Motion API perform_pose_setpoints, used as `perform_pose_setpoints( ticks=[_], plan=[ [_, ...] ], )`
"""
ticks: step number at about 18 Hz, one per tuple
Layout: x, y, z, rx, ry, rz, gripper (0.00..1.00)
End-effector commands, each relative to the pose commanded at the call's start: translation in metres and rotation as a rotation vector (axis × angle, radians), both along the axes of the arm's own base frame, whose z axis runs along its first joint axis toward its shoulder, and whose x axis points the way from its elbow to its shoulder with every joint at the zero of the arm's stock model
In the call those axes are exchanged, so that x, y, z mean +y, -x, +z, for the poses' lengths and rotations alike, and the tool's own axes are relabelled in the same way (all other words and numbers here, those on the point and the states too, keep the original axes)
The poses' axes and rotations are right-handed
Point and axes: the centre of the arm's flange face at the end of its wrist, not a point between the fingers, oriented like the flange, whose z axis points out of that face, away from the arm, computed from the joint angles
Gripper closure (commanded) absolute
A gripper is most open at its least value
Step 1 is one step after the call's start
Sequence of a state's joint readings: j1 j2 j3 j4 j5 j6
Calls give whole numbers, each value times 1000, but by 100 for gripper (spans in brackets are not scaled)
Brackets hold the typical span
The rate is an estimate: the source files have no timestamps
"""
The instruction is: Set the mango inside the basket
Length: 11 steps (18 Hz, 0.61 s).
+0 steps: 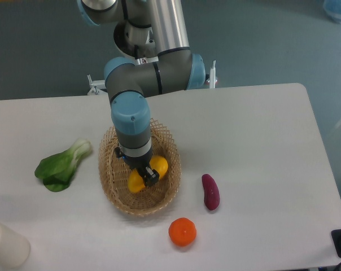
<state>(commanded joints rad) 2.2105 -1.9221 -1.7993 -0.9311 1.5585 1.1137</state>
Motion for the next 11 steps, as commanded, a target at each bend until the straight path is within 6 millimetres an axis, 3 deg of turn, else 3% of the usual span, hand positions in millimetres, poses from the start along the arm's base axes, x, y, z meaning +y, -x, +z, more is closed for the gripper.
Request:
perform_pose_setpoints(
  ticks=[5, 11],
  plan=[
    [2, 7, 8, 8, -17, 6, 0],
    [-22, 80, 47, 53, -78, 111, 0]
  ],
)
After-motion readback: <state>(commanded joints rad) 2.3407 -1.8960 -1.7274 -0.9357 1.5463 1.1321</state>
